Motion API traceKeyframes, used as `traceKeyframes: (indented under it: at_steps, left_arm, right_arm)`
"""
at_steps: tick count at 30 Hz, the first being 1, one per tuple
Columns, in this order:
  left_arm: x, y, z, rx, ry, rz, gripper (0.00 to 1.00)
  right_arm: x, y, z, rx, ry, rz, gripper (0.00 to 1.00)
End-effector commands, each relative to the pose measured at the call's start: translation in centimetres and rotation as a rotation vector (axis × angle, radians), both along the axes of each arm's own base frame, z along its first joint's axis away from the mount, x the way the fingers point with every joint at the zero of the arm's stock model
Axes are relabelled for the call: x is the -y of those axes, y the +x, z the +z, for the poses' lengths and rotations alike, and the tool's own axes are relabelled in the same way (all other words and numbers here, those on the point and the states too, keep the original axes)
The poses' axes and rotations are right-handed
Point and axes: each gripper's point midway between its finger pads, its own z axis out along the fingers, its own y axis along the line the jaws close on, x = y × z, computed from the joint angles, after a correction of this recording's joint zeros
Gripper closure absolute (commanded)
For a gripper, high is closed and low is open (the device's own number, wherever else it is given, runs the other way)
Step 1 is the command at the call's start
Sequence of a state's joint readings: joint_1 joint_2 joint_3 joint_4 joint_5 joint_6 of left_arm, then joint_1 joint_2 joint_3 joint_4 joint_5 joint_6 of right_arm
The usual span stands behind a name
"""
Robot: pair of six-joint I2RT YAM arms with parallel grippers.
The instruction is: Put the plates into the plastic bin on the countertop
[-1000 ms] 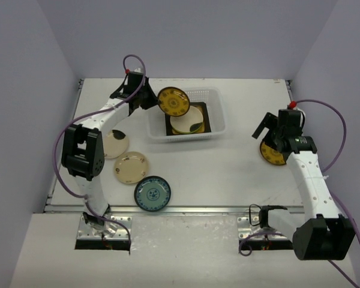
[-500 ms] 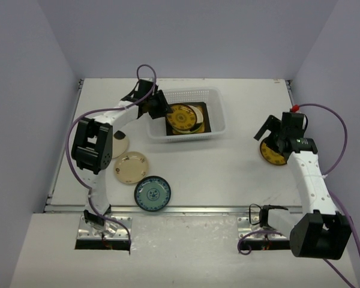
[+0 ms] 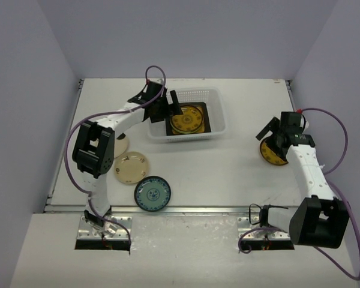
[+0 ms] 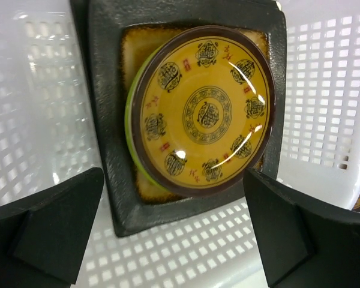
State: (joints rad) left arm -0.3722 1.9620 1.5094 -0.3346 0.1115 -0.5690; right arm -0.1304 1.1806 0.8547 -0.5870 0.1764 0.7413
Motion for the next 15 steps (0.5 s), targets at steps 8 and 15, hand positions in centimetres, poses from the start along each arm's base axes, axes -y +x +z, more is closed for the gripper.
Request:
traceKeyframes:
  at_steps: [8, 15]
  left_arm:
    - [-5.0, -12.3, 16.6, 0.335, 0.144, 0.032, 0.0]
    - [-11.2, -17.4, 15.3, 0.339, 0.371, 0.025, 0.0]
  right_arm:
    - [4.3, -1.5, -4.0, 0.047, 0.165, -0.556, 0.01]
    - [3.3, -2.9, -8.5, 0.128, 0.415, -0.718, 0.01]
